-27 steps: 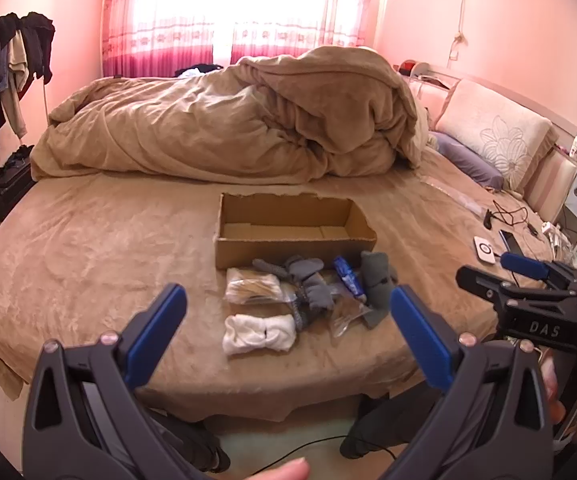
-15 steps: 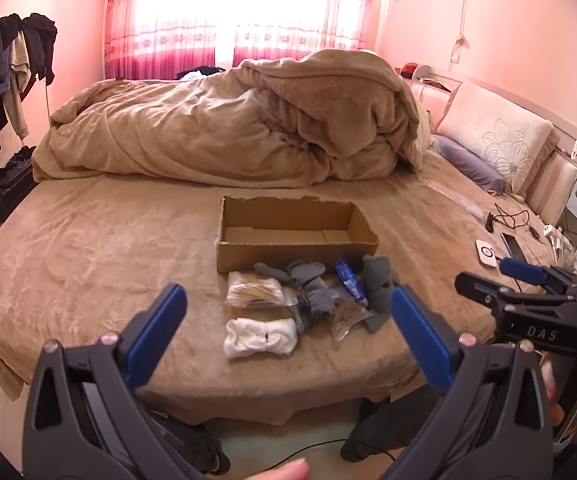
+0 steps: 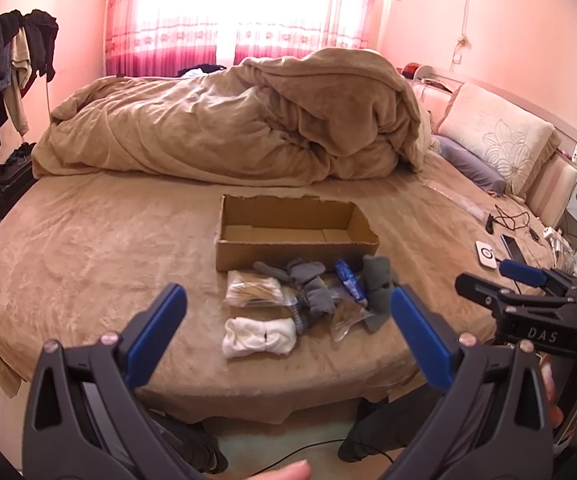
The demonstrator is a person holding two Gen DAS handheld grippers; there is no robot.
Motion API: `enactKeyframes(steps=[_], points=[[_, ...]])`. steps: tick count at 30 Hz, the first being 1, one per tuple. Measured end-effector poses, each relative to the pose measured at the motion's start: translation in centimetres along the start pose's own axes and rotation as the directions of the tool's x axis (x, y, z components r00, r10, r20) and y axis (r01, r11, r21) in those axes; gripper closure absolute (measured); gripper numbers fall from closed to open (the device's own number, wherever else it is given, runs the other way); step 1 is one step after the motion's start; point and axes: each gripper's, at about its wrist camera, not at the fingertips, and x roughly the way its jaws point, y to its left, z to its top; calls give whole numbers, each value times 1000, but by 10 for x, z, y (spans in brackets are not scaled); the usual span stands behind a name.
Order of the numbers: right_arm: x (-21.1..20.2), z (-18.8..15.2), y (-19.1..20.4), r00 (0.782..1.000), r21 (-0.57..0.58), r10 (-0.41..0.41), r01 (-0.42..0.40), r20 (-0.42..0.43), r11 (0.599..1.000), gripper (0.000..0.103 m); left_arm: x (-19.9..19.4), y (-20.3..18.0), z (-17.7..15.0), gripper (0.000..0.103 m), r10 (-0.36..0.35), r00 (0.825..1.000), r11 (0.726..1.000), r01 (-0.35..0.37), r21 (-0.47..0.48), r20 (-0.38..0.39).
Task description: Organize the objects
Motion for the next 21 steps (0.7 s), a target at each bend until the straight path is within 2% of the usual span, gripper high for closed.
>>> enactKeyframes(steps=[21], points=[[5,2,1,1000,0,3,-3,-6,1000,12,2,-2,2,1,-2,1000,1000,2,1,-6]])
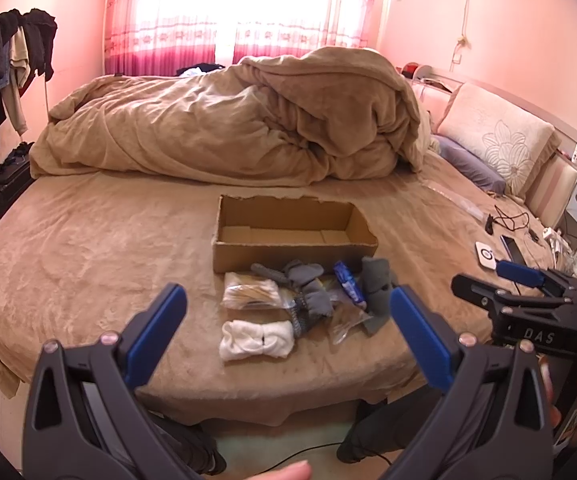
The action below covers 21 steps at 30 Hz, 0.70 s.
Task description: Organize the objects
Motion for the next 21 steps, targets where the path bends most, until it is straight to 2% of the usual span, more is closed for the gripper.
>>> enactKeyframes(steps=[13,21], points=[[23,8,-7,999,4,6,-6,-33,1000,12,33,1,3,1,-6,999,1000,6,-10,-52],[56,10,-15,997,9,1,0,-81,1000,12,80,7,-8,1,-23,991,999,20,-27,-130]])
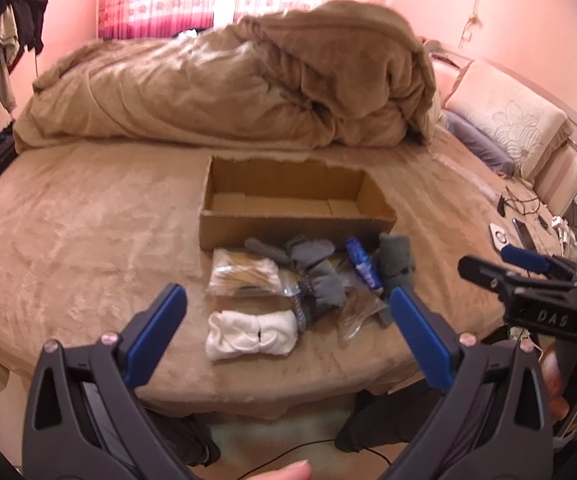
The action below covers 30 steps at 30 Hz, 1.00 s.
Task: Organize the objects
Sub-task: 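Grasp the white rolled cloth with the left tool while the right tool grasps the gray knit gloves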
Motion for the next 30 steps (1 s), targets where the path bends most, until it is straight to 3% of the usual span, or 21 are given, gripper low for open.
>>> enactKeyframes(steps=[11,21,22,24,26,27,30], points=[[70,2,-9,996,-8,-18,18,-88,1000,12,90,30,-36,1,9,988,999,-15,-32,-156],[128,1,-20,990,1,-16,16,-139,1000,13,141,49,-52,4,24,973,998,-35,-45,-230],[133,2,-21,990,2,-14,14,-141,1000,14,143,51,-54,8,18,972,998,-32,-54,-235],[138,4,-22,990,0,-13,13,-142,1000,29,144,53,-56,13,2,974,999,-14,-52,-225],[142,4,-22,989,5,9,-8,-146,1000,44,142,50,-56,31,-10,977,999,3,-34,-214],[142,4,-21,989,7,14,-13,-149,1000,49,140,49,-56,33,-11,978,1000,5,-29,-208],[139,5,-20,990,6,9,-8,-140,1000,55,132,48,-56,43,-20,982,999,15,-28,-189]])
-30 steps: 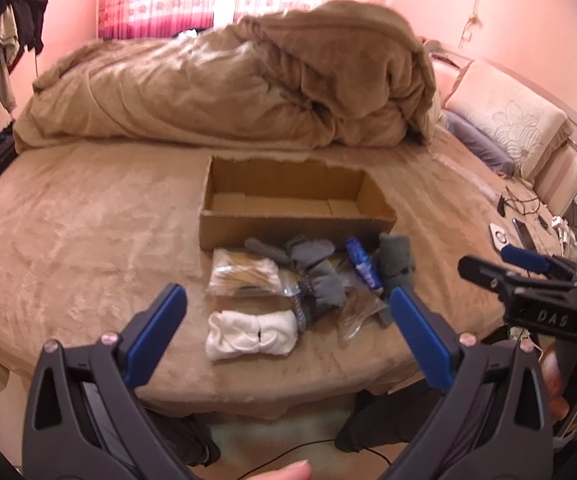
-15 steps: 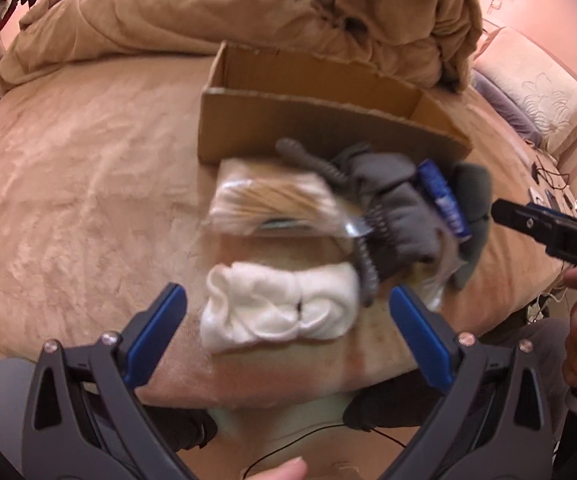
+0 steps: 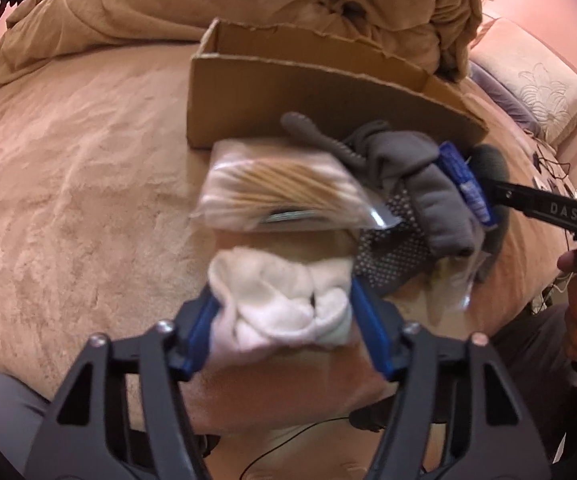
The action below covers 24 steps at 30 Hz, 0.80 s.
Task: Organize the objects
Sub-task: 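Carry the cloth with the left tool into the box while the right tool drops the gloves there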
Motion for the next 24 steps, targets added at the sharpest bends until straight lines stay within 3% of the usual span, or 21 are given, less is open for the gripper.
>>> enactKeyframes(steps=[10,13,14,19,24], points=[[-48,1,4,997,-2,-12,12,75,1000,57,-35,13,-2,56,-30,997,998,34,-55,75],[-64,1,7,995,-3,-11,12,96,1000,57,-54,10,3,65,-25,993,998,31,-52,111],[-69,1,8,994,-4,-9,9,105,1000,57,-60,10,6,76,-21,992,998,27,-54,122],[-95,6,10,988,-5,6,-5,151,1000,57,-86,-2,16,82,-4,984,1000,9,-25,179],[-99,9,11,987,4,15,-16,157,1000,57,-51,7,7,80,3,997,999,0,-34,82]])
